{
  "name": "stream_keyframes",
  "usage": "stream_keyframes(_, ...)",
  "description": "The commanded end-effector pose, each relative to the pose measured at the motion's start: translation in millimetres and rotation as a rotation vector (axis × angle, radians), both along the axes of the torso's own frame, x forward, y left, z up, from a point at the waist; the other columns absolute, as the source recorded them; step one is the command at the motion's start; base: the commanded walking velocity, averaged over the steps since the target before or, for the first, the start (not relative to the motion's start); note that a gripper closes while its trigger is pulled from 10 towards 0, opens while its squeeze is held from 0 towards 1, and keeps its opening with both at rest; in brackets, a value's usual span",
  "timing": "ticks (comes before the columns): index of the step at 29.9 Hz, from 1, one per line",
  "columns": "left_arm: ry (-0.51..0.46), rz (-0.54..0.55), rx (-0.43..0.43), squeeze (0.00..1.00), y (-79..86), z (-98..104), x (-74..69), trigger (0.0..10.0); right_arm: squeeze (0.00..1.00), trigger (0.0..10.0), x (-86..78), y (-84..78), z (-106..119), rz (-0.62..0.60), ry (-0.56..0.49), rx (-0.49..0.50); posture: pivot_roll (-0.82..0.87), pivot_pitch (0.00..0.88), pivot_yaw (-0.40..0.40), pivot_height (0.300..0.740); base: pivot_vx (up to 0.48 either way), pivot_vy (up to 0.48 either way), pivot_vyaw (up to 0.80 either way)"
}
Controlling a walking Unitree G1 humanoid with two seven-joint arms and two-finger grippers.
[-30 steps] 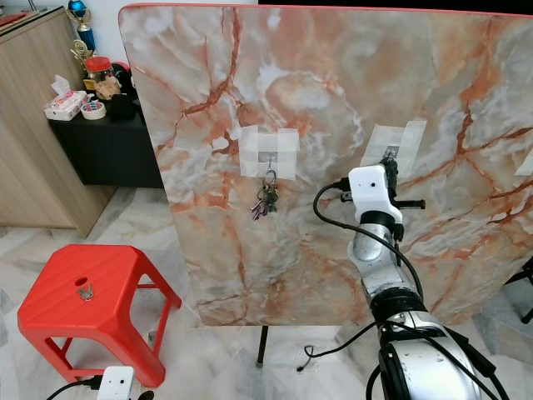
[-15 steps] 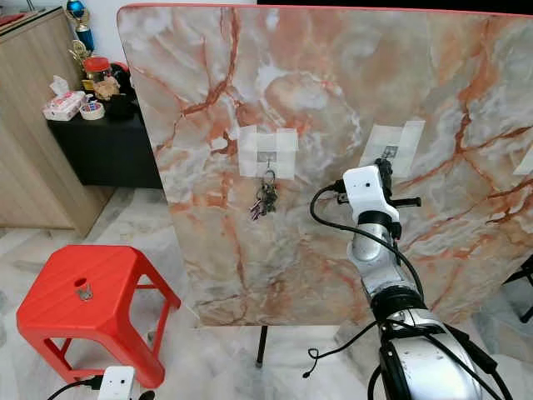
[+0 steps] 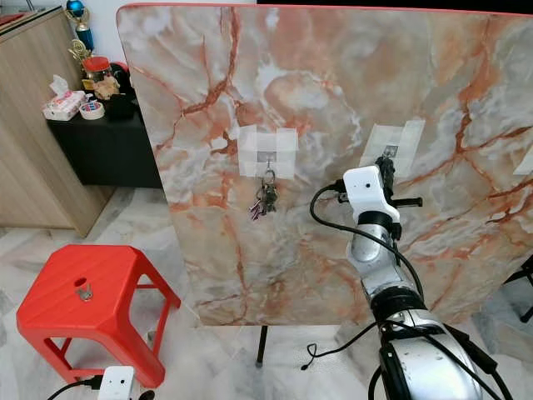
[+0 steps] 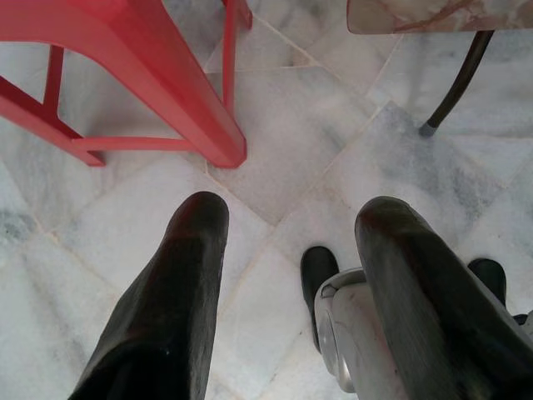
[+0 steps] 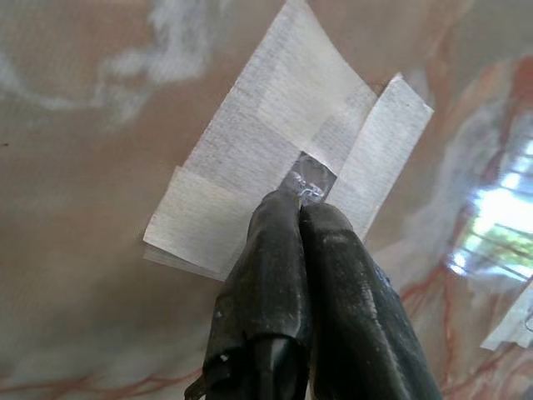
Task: Hang keys on a hook
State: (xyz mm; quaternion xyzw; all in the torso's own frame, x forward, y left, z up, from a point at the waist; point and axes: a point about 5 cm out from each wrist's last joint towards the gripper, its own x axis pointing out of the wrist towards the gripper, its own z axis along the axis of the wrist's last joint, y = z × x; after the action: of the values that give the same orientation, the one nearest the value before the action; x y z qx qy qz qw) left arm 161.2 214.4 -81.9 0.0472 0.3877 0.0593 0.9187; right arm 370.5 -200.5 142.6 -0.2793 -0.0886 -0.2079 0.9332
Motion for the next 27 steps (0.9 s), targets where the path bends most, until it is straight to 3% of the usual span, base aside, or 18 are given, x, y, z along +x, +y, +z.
stream_keyframes(1,-0.003,0.008,-0.007,0.0,-1.0,-0.4,-0.5,10.0,0.0,10.0,-0.3,2.9,4.7,0.0,-0.04,0.011,0.04,0.0,-0.05,0.725,0.0,0.0,0.0)
stream_keyframes(10,-0.004,0.008,-0.009,0.0,-1.6,-0.3,-0.2,10.0,0.0,10.0,-5.6,1.0,-3.9,-0.041,-0.04,0.058,0.04,0.0,-0.051,0.725,0.0,0.0,0.0)
stream_keyframes(27,-0.009,0.01,-0.01,0.0,-1.9,-0.1,0.0,10.0,0.0,10.0,-1.7,0.5,5.1,-0.039,-0.061,0.04,0.04,0.0,-0.051,0.725,0.0,0.0,0.0)
